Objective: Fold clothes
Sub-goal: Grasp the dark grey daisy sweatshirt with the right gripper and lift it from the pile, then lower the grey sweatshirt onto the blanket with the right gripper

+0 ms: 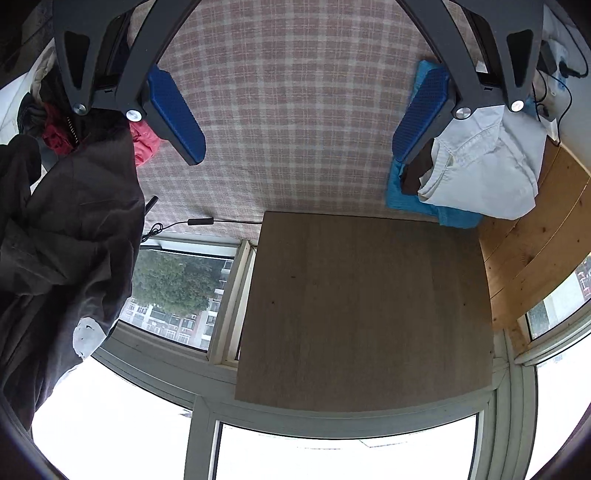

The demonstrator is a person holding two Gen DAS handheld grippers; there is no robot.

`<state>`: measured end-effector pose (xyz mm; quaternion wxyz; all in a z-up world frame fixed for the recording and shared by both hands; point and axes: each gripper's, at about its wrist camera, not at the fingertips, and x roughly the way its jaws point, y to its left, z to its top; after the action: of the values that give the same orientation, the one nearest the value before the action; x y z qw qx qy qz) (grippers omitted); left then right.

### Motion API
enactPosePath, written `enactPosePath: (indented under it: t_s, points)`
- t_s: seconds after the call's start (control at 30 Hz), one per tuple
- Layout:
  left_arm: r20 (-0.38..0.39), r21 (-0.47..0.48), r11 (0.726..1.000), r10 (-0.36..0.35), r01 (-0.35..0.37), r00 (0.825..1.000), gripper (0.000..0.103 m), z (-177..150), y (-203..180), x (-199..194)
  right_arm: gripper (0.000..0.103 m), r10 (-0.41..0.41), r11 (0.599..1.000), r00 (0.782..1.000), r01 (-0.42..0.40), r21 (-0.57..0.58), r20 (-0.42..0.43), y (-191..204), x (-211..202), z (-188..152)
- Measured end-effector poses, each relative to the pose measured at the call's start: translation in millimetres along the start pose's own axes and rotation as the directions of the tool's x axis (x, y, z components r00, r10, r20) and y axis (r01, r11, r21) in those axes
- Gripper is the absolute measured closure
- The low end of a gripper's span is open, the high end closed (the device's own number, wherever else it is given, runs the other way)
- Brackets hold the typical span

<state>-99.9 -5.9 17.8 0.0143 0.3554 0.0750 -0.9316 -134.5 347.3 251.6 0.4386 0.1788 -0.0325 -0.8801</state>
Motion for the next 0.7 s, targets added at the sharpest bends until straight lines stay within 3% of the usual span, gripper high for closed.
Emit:
enactPosePath:
  t_s: [0.07,0.1,0.13,0.17,0.23,0.3,0.33,0.4,0.43,0.53,0.63,0.7]
  points:
    - [0.006,-0.025,0.999,0.026,-0.026,1.000,0.001,-4.2,28.0,-13.2,0.084,0.026,0.998,0.986,-0.016,0.065,-0.163,-4.2,26.5,-31.1]
    - [0.005,-0.030,0.999,0.039,-0.039,0.999,0.001,-7.1,38.4,-17.1,0.062,0.061,0.994,0.959,-0.033,0.103,-0.277,-6.7,43.5,-57.1]
    - [-0.010,-0.027,0.998,0.054,-0.054,0.999,0.001,-11.9,46.2,-15.9,0.036,0.109,0.989,0.907,-0.056,0.140,-0.407,-8.6,63.2,-93.5]
    - [-0.024,-0.024,0.997,0.069,-0.069,0.997,0.001,-16.7,54.0,-14.7,0.034,0.131,0.984,0.856,-0.053,0.167,-0.501,-12.9,79.4,-126.5]
    - [-0.055,-0.015,0.995,0.097,-0.098,0.994,0.001,-26.5,68.9,-11.5,0.034,0.105,0.983,0.792,0.010,0.184,-0.602,-28.2,102.4,-183.2]
    - [-0.118,0.014,0.996,0.091,-0.090,0.989,0.001,-38.6,69.9,11.0,0.034,0.082,0.978,0.715,0.075,0.193,-0.695,-43.5,125.5,-239.9]
    - [-0.150,0.029,0.996,0.087,-0.084,0.985,0.001,-44.7,70.0,22.6,0.034,0.069,0.975,0.694,0.105,0.196,-0.717,-52.3,137.7,-260.3]
    - [-0.237,0.061,0.996,0.074,-0.062,0.969,0.001,-58.9,62.4,57.4,0.034,0.036,0.968,0.712,0.150,0.202,-0.701,-75.2,162.6,-275.4]
    - [-0.275,0.072,0.996,0.077,-0.059,0.958,0.001,-67.2,57.3,76.1,0.034,0.015,0.970,0.709,0.160,0.182,-0.705,-82.7,177.1,-280.6]
    - [-0.354,0.105,0.992,0.101,-0.068,0.930,0.001,-90.0,38.2,124.0,0.034,-0.066,0.982,0.669,0.176,0.071,-0.741,-97.1,222.2,-293.9]
    - [-0.390,0.175,0.971,0.222,-0.165,0.894,0.002,-103.7,27.0,169.0,0.034,-0.056,0.982,0.623,0.174,0.069,-0.780,-110.6,270.6,-315.6]
    - [-0.404,0.148,0.975,0.211,-0.164,0.890,0.004,-104.9,26.8,188.7,0.034,-0.072,0.984,0.606,0.173,0.043,-0.793,-114.9,295.2,-328.1]
